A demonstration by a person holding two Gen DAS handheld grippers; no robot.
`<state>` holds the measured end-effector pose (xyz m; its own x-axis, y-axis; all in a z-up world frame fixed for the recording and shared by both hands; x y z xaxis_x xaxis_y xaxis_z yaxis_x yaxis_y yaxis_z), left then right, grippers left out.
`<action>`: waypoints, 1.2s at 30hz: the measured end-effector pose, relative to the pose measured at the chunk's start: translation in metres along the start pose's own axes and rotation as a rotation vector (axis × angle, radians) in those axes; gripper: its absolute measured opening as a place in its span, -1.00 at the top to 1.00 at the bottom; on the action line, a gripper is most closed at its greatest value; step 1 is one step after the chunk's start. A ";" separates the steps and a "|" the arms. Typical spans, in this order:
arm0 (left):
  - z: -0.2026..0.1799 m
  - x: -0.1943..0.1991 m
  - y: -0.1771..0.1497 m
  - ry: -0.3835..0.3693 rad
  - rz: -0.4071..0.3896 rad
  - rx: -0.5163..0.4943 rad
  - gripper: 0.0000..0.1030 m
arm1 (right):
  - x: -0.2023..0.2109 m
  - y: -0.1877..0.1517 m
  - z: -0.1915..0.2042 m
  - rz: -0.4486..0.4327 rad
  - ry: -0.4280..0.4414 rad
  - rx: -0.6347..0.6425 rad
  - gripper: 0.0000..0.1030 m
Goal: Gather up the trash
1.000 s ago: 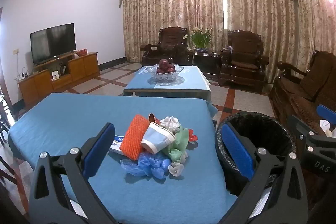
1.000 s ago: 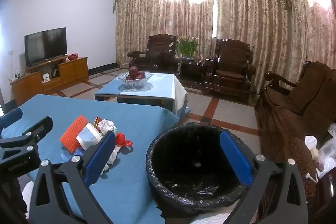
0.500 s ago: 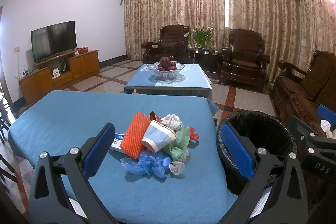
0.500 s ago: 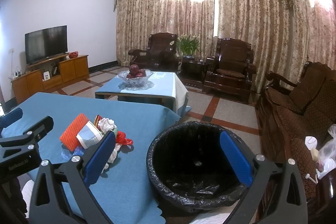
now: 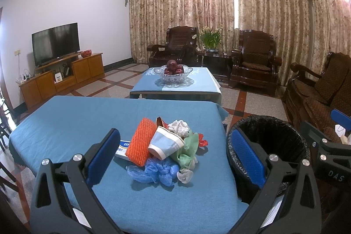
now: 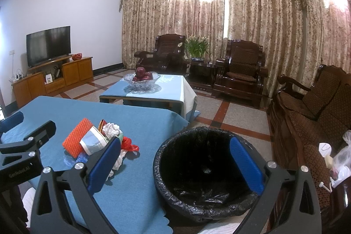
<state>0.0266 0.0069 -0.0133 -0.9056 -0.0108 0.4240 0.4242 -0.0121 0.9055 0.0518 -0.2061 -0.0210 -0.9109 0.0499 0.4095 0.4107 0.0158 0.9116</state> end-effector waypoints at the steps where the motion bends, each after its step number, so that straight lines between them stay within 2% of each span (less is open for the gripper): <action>1: 0.001 0.000 0.000 0.000 0.000 0.001 -0.91 | 0.000 0.000 0.000 0.000 -0.001 0.000 -0.89; 36: -0.001 0.000 -0.001 0.001 0.000 -0.002 -0.90 | -0.001 -0.002 0.007 0.010 0.001 0.000 -0.89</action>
<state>0.0260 0.0054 -0.0141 -0.9056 -0.0122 0.4240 0.4242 -0.0145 0.9055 0.0520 -0.1996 -0.0235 -0.9069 0.0496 0.4185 0.4197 0.0155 0.9075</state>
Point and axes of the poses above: each gripper's, at about its wrist camera, not at the fingertips, and x roughly against the way its jaws point, z to its left, y to its top, the point moved 2 cm from there along -x, roughly the way its jaws point, and after that the axes turned 1 degree about x, right-handed, at the moved point
